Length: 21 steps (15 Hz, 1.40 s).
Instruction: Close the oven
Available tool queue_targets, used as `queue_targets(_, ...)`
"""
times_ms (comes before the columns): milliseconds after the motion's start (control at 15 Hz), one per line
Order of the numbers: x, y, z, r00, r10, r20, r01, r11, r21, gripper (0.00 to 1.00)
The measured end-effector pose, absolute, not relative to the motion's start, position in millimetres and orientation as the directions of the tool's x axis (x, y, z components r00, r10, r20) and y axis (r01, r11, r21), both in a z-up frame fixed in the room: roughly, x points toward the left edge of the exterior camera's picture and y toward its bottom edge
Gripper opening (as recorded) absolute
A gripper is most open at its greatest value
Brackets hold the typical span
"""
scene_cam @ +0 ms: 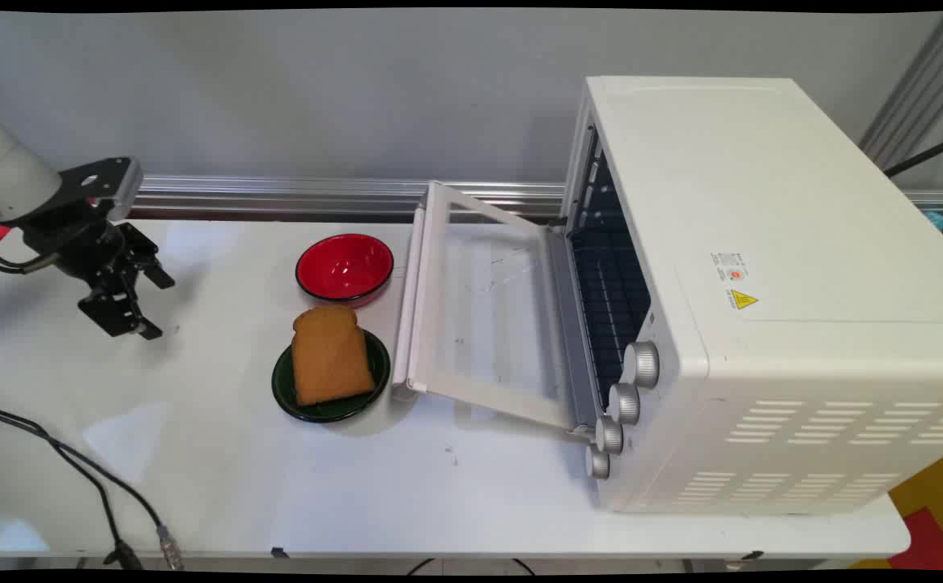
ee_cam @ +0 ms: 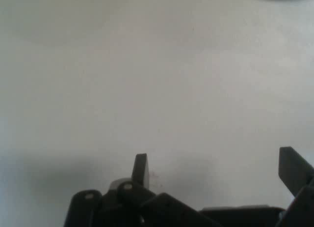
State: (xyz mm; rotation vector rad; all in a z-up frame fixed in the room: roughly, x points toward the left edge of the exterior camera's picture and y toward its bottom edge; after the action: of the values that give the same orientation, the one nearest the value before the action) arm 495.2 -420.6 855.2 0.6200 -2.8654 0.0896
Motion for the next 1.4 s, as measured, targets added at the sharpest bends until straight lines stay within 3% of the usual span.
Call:
queue_targets(733, 414, -468, 881, -0.755, -0.362, 0.546, -0.394, 0.917, 0.063, 1.00)
queue_targets(1400, 352, -511, 853, -0.768, -0.178, 0.615, -0.222, 0.975, 0.005, 1.00)
